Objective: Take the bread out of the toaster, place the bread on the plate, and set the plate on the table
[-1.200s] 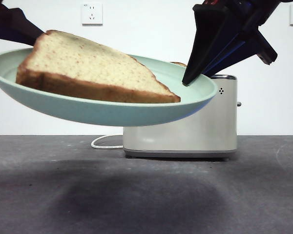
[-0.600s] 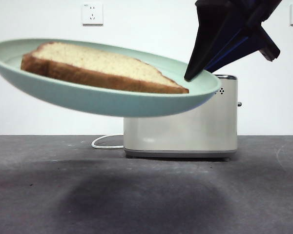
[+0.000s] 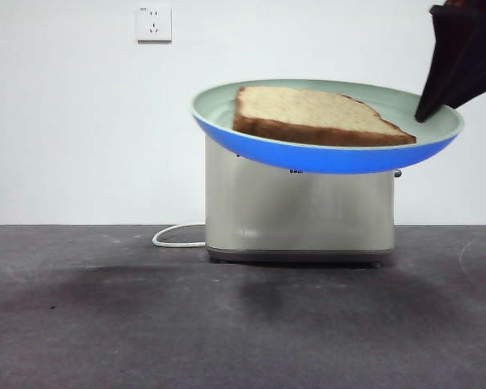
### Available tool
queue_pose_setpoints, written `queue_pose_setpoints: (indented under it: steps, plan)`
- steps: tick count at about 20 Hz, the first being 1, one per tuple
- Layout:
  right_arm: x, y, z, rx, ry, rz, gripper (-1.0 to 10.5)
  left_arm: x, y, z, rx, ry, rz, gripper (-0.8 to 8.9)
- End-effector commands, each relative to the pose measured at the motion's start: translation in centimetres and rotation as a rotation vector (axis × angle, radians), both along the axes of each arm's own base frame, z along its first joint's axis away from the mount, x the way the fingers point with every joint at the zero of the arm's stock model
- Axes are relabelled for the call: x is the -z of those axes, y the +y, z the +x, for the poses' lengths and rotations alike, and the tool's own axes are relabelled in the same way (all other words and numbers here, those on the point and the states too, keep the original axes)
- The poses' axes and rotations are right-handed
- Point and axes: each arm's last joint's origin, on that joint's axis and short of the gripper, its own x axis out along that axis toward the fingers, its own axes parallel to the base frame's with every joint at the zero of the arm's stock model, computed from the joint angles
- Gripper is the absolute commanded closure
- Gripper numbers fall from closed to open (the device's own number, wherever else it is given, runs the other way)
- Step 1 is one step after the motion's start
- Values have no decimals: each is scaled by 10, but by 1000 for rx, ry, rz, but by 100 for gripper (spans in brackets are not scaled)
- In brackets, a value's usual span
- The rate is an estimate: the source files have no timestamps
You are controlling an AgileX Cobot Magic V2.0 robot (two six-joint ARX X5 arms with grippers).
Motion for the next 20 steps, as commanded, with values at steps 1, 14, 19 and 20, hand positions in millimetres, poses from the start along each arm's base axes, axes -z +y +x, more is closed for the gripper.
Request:
queue_pose_setpoints:
  steps: [1, 14, 19, 20]
  plan:
    - [7, -6, 7, 1, 20, -18, 962, -3, 6, -7, -7, -80, 33, 821]
    - [99, 1, 63, -12, 335, -122, 962, -4, 11, -16, -26, -142, 96, 821]
    - [117, -5, 70, 9, 381, -177, 962, 0, 12, -17, -19, -112, 115, 821]
    - [118, -8, 70, 17, 382, -177, 962, 0, 12, -17, -18, -112, 115, 821]
